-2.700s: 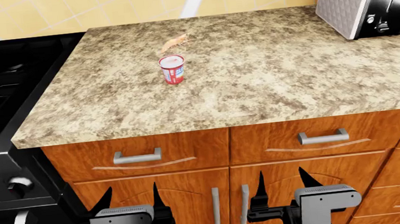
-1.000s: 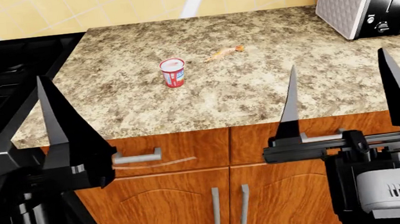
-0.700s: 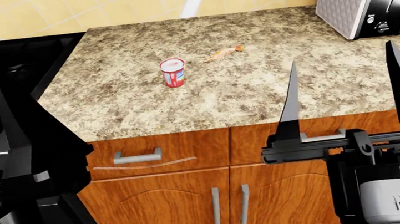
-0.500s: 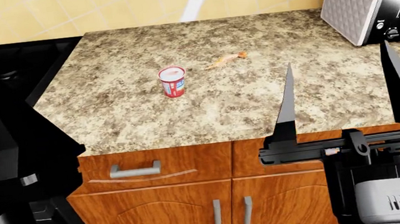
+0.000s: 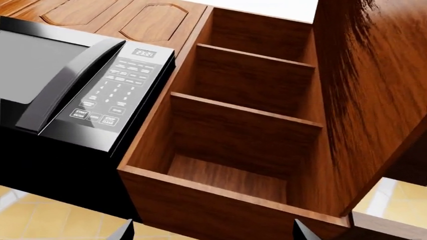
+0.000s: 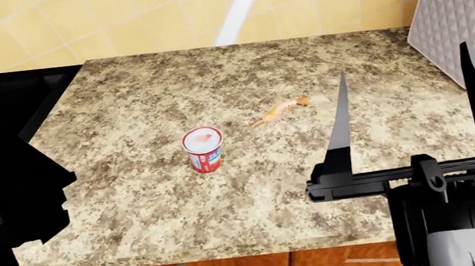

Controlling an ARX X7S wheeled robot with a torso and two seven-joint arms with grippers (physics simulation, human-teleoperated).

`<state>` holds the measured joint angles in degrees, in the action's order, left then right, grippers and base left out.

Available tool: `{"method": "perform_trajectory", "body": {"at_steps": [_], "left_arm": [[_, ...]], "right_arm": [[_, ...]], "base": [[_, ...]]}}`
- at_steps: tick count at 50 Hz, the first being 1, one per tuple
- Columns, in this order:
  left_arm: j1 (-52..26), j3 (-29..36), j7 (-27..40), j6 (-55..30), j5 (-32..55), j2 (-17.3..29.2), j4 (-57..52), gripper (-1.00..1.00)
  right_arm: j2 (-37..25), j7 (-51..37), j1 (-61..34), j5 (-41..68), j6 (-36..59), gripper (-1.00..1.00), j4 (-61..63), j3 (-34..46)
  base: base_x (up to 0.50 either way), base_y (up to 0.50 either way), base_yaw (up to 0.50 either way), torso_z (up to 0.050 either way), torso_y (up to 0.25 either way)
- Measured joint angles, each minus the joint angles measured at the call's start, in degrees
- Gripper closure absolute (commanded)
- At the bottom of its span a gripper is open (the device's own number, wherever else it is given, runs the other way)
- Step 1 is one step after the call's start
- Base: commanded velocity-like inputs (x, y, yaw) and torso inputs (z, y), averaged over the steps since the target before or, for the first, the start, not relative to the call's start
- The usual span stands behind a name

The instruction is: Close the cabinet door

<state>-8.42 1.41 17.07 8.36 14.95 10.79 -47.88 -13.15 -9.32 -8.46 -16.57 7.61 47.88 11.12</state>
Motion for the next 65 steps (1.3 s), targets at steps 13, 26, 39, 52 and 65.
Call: {"method": "perform_trajectory", "body": {"at_steps": [13, 26, 39, 52, 65], "left_arm": [[0.11, -0.79, 1.26, -0.31, 1.88, 0.99, -2.26, -1.00], [0.18, -0.67, 1.99, -0.16, 2.29, 1.60, -2.85, -1.00], [0.56, -0.21, 2.43, 0.23, 2.13, 2.04, -3.04, -1.00], [0.82, 0.14, 2.88, 0.60, 1.91, 2.61, -3.04, -1.00], [0.85, 0.44, 3.30, 0.86, 1.89, 3.10, -2.92, -1.00]], "right_arm": [[-0.20, -0.03, -0.59, -1.29, 0.87, -1.00, 1.35, 0.86], [-0.71, -0.61, -0.49, -1.41, 0.24, -1.00, 1.59, 1.13], [-1.12, -0.95, -0.32, -2.08, 0.55, -1.00, 1.90, 1.48], [-1.51, -1.07, 0.19, -2.01, 0.72, -1.00, 2.45, 1.63], [-1.89, -1.15, 0.23, -1.79, 0.86, -1.00, 2.50, 1.84]], "base": [[0.50, 0.00, 0.00, 0.000, 0.001], [0.19, 0.00, 0.00, 0.000, 0.000], [0.00, 0.13, 0.00, 0.000, 0.000], [0.03, 0.26, 0.00, 0.000, 0.000], [0.34, 0.00, 0.00, 0.000, 0.001]]}}
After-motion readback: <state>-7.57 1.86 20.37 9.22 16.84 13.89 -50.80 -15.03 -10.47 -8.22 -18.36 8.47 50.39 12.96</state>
